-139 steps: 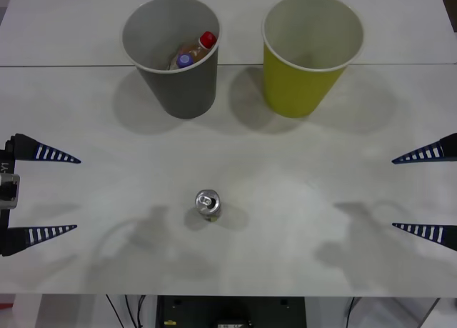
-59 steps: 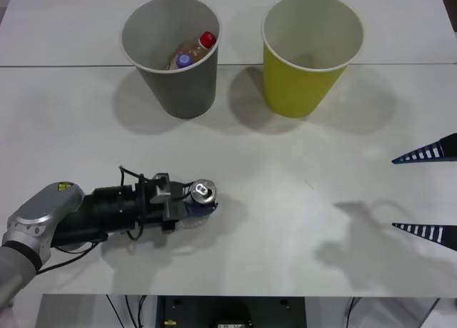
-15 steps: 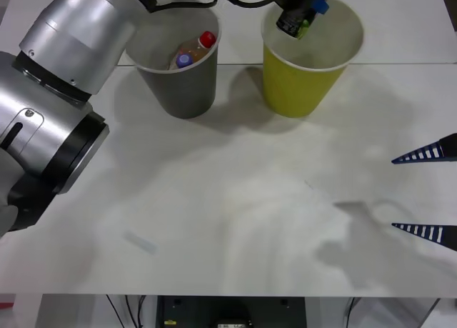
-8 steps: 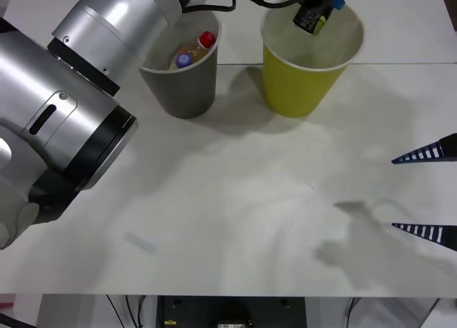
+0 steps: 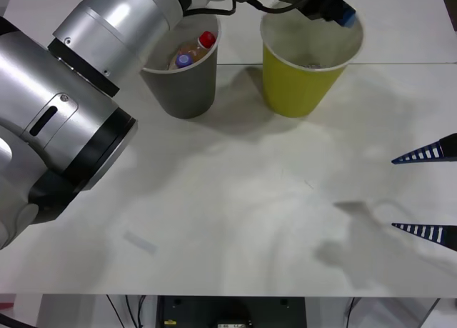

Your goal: Put the can into the green bin and the plastic bottle into the gray bin

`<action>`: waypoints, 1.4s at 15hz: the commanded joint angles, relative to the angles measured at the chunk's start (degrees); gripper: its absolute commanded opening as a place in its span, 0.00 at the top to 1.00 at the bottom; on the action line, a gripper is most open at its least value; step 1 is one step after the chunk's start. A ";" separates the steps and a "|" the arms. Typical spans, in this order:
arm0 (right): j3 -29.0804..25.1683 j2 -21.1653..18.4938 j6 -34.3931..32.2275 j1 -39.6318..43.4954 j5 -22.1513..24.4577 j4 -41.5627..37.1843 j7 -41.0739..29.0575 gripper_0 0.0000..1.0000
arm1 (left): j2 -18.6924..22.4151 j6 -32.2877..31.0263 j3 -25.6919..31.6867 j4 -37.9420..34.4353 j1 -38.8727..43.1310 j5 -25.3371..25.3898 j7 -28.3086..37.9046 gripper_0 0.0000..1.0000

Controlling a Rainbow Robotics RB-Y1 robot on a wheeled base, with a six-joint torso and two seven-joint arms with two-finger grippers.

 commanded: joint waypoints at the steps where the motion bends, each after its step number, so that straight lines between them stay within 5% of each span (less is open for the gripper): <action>1: 0.00 0.00 0.00 0.00 0.00 0.00 0.00 0.00 | 3.88 -3.08 -0.40 -0.70 0.29 5.43 -4.53 0.00; 3: 0.00 0.00 0.00 0.00 0.00 0.00 0.00 0.00 | 7.84 -5.54 -0.40 -2.54 0.90 10.62 -5.94 0.00; 8: 0.00 0.00 0.00 0.00 0.00 0.00 0.00 0.00 | 21.72 -6.86 -0.40 -25.48 14.70 18.35 -6.29 0.00; 14: 0.00 0.00 0.00 0.00 0.00 0.00 0.00 0.00 | 36.75 -6.86 0.74 -43.68 25.77 26.00 -7.61 0.00; 21: 0.00 0.00 0.00 0.00 0.00 0.00 0.00 0.00 | 43.61 -8.09 12.87 -56.51 46.52 31.18 -24.48 0.00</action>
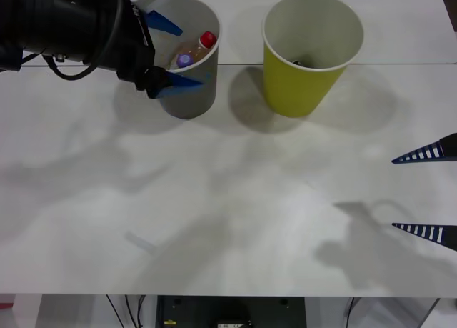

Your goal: Put the can into the green bin and the plastic bottle into the gray bin

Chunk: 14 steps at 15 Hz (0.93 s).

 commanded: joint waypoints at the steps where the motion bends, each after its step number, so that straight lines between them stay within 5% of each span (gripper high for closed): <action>1: 0.00 0.00 0.00 0.00 0.00 0.01 0.00 0.00 | 1.73 -3.34 5.08 -3.18 7.16 2.80 -8.57 0.00; 7: 0.00 0.00 0.00 0.00 0.00 0.01 0.00 0.00 | 4.71 -8.44 16.59 -9.33 23.33 10.01 -23.78 0.00; 14: 0.00 0.00 0.00 0.00 0.00 0.01 0.00 0.00 | 4.71 -8.44 27.14 -17.33 43.28 11.77 -38.81 0.00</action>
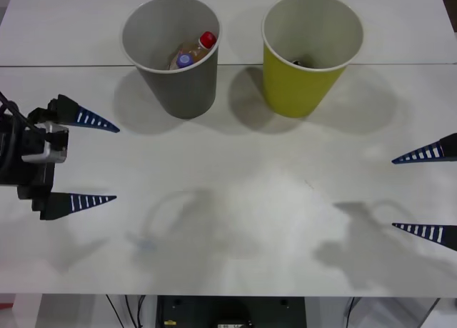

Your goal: Put the can into the green bin and the plastic bottle into the gray bin

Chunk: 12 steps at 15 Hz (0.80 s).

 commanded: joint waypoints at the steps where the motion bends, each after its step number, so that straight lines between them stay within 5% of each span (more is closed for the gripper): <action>1: 0.00 0.00 0.00 0.00 0.00 0.00 0.00 0.00 | -0.02 0.00 2.35 -0.63 5.47 1.91 -6.15 0.00; 12: 0.00 0.00 0.00 0.00 0.00 0.00 0.00 0.00 | -0.02 -1.31 3.76 -1.15 10.92 1.03 -11.42 0.00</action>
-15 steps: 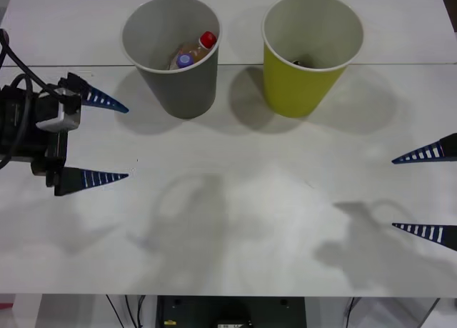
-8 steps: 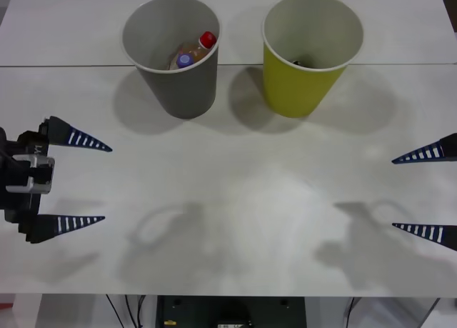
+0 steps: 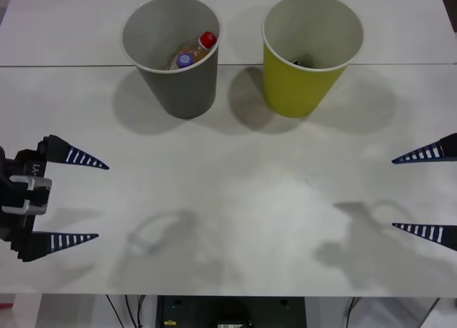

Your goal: Put the can into the green bin and the plastic bottle into the gray bin

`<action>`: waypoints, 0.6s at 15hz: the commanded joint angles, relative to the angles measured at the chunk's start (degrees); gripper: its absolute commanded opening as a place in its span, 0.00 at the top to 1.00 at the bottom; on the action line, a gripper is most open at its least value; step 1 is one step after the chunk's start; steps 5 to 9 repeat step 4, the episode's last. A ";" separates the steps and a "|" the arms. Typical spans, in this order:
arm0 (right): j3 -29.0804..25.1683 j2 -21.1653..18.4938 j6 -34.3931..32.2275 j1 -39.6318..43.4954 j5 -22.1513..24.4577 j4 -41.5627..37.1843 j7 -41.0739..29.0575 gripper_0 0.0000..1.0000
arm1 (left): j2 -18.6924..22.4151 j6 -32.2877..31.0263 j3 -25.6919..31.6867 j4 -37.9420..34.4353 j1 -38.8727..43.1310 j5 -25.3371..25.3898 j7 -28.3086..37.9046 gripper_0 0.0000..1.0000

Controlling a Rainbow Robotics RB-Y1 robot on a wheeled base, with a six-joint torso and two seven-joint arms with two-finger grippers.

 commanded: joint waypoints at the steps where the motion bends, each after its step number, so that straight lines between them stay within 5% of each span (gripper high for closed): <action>1: 0.00 0.00 0.00 0.00 0.00 0.00 0.00 0.00 | -0.01 0.00 0.04 0.01 -0.06 -0.95 -0.07 0.00; 9: 0.00 0.00 0.00 0.00 0.00 0.00 0.00 0.00 | -0.01 0.00 0.04 0.01 -0.06 -0.95 -0.07 0.00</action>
